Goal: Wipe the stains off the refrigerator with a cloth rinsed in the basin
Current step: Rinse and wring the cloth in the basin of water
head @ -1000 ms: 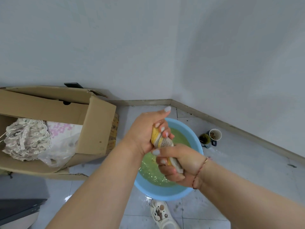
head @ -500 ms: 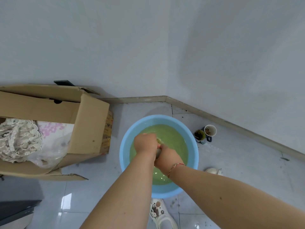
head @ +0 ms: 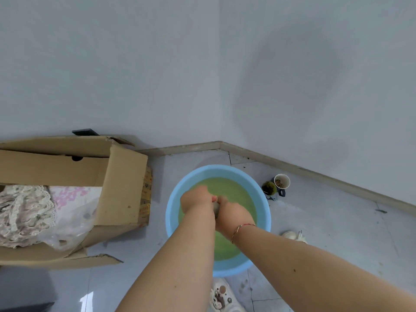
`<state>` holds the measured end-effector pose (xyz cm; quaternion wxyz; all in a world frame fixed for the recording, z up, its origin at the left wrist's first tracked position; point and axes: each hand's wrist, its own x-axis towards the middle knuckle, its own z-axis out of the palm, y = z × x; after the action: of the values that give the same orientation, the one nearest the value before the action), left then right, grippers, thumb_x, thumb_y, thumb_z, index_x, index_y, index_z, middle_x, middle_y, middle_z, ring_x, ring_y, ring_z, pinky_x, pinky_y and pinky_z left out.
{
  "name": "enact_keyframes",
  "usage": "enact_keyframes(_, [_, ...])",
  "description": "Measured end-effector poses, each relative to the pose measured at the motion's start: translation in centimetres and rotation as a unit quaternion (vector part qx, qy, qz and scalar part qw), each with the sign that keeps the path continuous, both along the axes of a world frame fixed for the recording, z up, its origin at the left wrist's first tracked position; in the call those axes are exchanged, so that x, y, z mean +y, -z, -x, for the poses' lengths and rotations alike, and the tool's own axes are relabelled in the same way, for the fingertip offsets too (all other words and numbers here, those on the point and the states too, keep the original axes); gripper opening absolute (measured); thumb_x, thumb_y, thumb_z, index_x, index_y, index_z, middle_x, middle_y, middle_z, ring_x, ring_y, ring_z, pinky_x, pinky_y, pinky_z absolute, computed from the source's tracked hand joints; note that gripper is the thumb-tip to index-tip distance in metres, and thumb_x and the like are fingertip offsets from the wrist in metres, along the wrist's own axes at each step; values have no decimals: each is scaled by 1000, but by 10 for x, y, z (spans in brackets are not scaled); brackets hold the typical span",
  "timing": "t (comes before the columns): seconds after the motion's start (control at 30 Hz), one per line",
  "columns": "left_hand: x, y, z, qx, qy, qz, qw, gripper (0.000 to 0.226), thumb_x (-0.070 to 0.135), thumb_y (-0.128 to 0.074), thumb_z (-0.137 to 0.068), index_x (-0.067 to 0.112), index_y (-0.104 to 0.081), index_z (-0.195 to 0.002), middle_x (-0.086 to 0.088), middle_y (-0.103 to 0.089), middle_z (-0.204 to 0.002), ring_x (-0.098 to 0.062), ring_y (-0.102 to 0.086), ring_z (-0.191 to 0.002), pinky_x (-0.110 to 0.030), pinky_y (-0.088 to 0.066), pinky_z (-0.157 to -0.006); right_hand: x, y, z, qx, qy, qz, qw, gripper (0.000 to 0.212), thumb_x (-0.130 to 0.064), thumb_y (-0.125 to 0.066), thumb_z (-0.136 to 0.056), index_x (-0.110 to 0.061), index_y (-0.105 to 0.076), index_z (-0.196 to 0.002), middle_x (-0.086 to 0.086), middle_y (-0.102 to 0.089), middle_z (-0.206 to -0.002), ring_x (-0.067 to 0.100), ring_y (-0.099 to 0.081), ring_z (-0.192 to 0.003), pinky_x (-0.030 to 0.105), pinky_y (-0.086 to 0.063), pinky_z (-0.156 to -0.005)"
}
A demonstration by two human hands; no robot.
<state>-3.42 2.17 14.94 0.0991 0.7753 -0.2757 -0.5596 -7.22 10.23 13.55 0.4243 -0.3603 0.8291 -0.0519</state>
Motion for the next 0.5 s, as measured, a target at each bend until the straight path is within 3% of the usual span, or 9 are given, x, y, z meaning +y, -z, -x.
enact_keyframes(0.07, [0,-11,-2,51,-26,-2,998,25,8,-51,-85,5,-52,-60,-3,-54,-37,-25,-50,-54,-35,-47,-74,1,-11,-2,11,17,3,1000,25,-18,-49,-81,-17,-38,-103,-2,-51,-68,26,-61,-71,29,-42,-54])
enact_keyframes(0.13, [-2,-17,-5,96,-20,-20,995,32,21,-51,-92,5,-56,-65,-10,-61,-59,-26,-52,-59,-39,-50,-80,4,-24,-1,12,42,15,999,29,-15,-52,-80,-15,-35,-104,-1,-51,-72,26,-58,-71,29,-41,-54])
enact_keyframes(0.17, [-3,-23,-6,117,-4,-38,992,37,30,-50,-95,4,-58,-70,-14,-61,-71,-27,-54,-63,-41,-51,-82,7,-32,0,12,62,30,998,33,-13,-55,-79,-14,-34,-105,1,-52,-80,27,-58,-74,30,-43,-57])
enact_keyframes(0.23, [-3,-38,-7,171,36,-83,981,40,42,-53,-95,5,-56,-81,-16,-56,-74,-29,-58,-68,-45,-52,-79,12,-45,2,4,104,70,992,40,-12,-62,-77,-10,-36,-107,5,-44,-104,27,-55,-83,31,-41,-65])
enact_keyframes(0.3, [-1,-54,-9,192,96,-103,971,33,38,-60,-91,6,-55,-85,-16,-57,-75,-31,-62,-74,-47,-54,-77,18,-58,2,-9,131,122,984,43,-9,-66,-74,-11,-37,-105,5,-34,-110,22,-48,-84,27,-40,-69])
enact_keyframes(0.4, [1,-70,-10,190,154,-42,969,10,19,-58,-95,9,-54,-94,-17,-54,-88,-29,-59,-75,-42,-54,-63,28,-76,9,-75,173,190,964,42,-12,-74,-72,-19,-42,-97,-2,-42,-98,14,-47,-80,22,-41,-66])
enact_keyframes(0.5, [-2,-84,-15,236,140,-9,962,6,8,-58,-94,8,-55,-99,-17,-57,-91,-30,-60,-75,-40,-51,-57,38,-98,27,-160,251,212,931,14,-20,-67,-85,-21,-55,-93,-2,-59,-87,15,-56,-80,25,-47,-70])
